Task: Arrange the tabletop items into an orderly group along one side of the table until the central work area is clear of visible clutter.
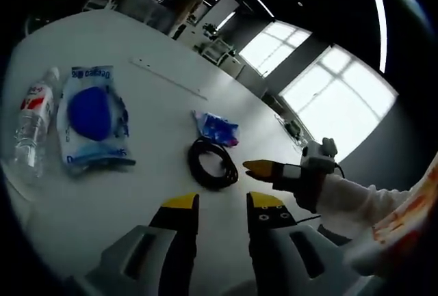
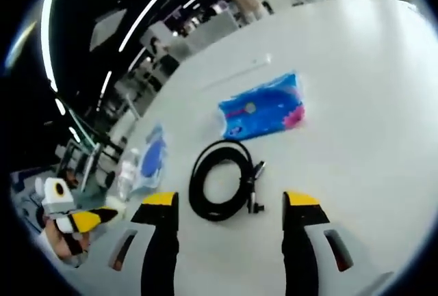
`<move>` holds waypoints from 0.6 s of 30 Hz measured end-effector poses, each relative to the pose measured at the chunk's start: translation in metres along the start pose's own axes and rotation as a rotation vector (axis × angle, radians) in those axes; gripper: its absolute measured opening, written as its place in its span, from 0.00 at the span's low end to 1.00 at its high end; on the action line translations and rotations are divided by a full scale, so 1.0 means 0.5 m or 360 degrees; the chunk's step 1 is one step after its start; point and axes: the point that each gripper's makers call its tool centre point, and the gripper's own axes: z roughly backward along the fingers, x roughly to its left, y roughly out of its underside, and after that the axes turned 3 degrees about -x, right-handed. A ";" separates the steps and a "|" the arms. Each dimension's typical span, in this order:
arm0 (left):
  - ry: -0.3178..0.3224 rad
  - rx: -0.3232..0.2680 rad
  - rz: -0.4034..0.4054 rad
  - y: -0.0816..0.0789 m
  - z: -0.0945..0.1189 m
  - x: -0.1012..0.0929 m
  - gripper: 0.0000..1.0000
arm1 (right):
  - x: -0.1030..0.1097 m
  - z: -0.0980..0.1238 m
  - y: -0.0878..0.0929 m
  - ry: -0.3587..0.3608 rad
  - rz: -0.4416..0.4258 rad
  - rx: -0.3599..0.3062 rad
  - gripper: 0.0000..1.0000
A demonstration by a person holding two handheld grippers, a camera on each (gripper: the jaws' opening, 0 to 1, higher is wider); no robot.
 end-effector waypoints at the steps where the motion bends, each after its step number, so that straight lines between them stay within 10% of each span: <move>1: -0.0004 0.0000 -0.0003 0.000 0.000 0.001 0.29 | 0.002 0.003 0.003 -0.0002 0.0009 0.0005 0.61; 18: -0.0022 0.0040 0.0009 0.020 -0.009 0.004 0.35 | 0.009 0.061 0.046 -0.0050 -0.0110 -0.0006 0.70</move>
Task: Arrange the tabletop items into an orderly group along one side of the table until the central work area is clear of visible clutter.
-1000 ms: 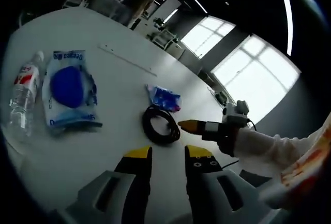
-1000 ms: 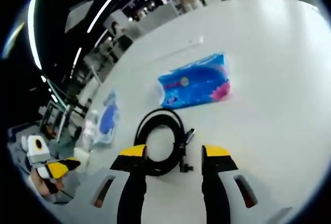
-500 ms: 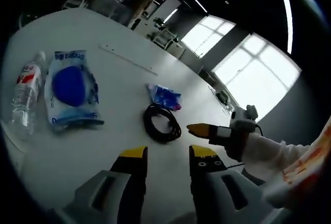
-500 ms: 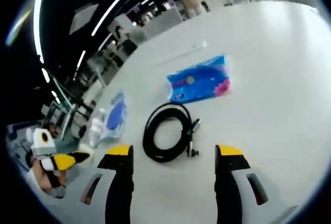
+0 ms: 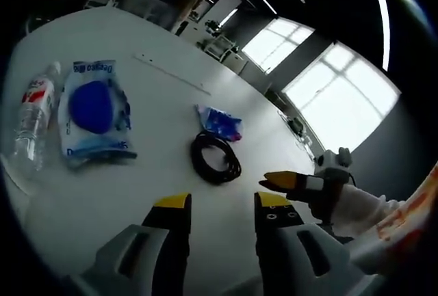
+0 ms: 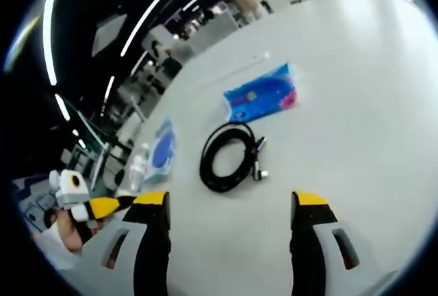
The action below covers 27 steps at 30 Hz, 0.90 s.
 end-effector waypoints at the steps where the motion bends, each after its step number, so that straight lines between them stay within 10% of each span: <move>1: 0.0001 0.0002 0.0000 0.001 -0.001 -0.002 0.35 | -0.001 0.002 0.000 0.0003 0.0000 -0.0001 0.70; 27: 0.0005 0.0013 0.0004 0.002 -0.003 0.003 0.35 | 0.005 0.004 0.019 -0.0006 -0.0096 0.0032 0.62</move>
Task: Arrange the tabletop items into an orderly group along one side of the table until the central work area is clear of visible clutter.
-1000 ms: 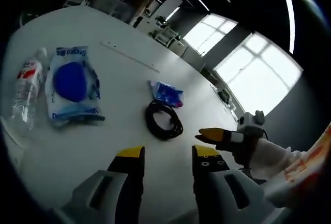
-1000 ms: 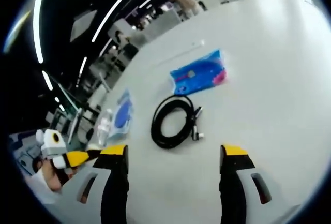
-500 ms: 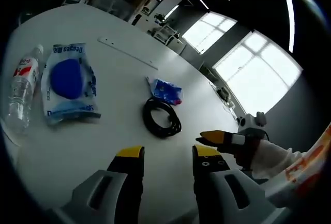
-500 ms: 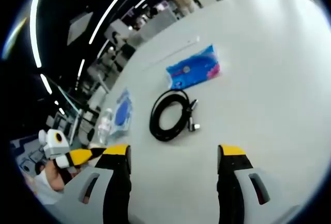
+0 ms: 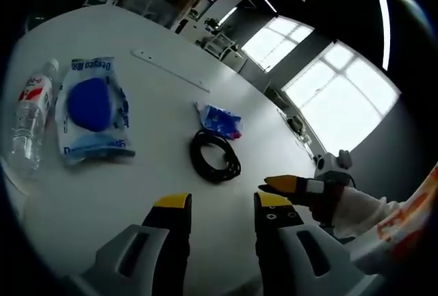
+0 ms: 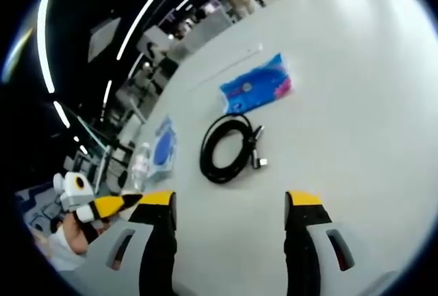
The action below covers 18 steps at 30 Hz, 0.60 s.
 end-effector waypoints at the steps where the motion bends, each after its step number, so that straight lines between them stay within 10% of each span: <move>1: 0.0000 -0.0001 -0.0001 -0.001 0.000 0.000 0.35 | 0.000 0.000 0.000 0.0000 -0.0004 0.0001 0.62; 18: -0.0098 -0.0058 -0.0133 -0.084 0.034 0.057 0.34 | 0.056 -0.019 0.015 -0.0088 -0.0087 0.0061 0.57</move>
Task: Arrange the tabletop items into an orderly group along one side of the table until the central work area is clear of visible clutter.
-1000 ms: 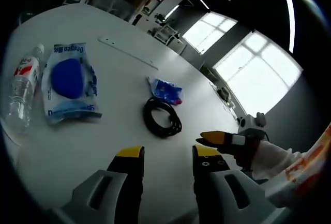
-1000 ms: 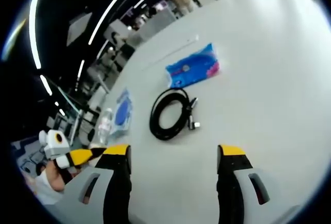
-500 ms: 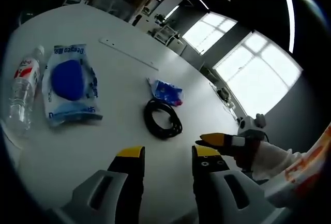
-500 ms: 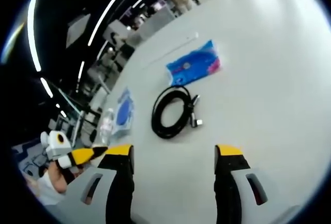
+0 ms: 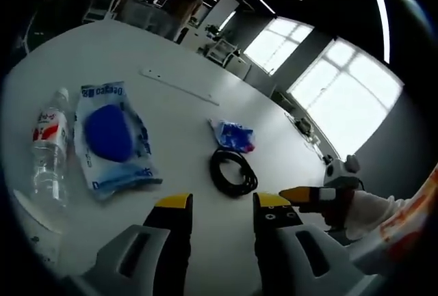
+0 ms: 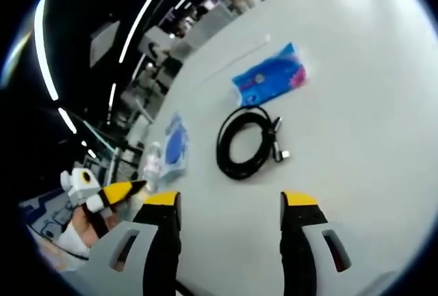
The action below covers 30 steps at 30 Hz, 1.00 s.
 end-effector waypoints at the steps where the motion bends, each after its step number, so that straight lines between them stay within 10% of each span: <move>1: -0.0004 0.0001 -0.0009 -0.003 0.001 0.002 0.34 | 0.003 -0.002 0.002 -0.0005 -0.0004 0.0007 0.57; 30: -0.0316 0.0152 -0.0579 -0.204 0.010 0.234 0.41 | 0.161 -0.114 0.082 -0.0291 0.0009 0.0387 0.53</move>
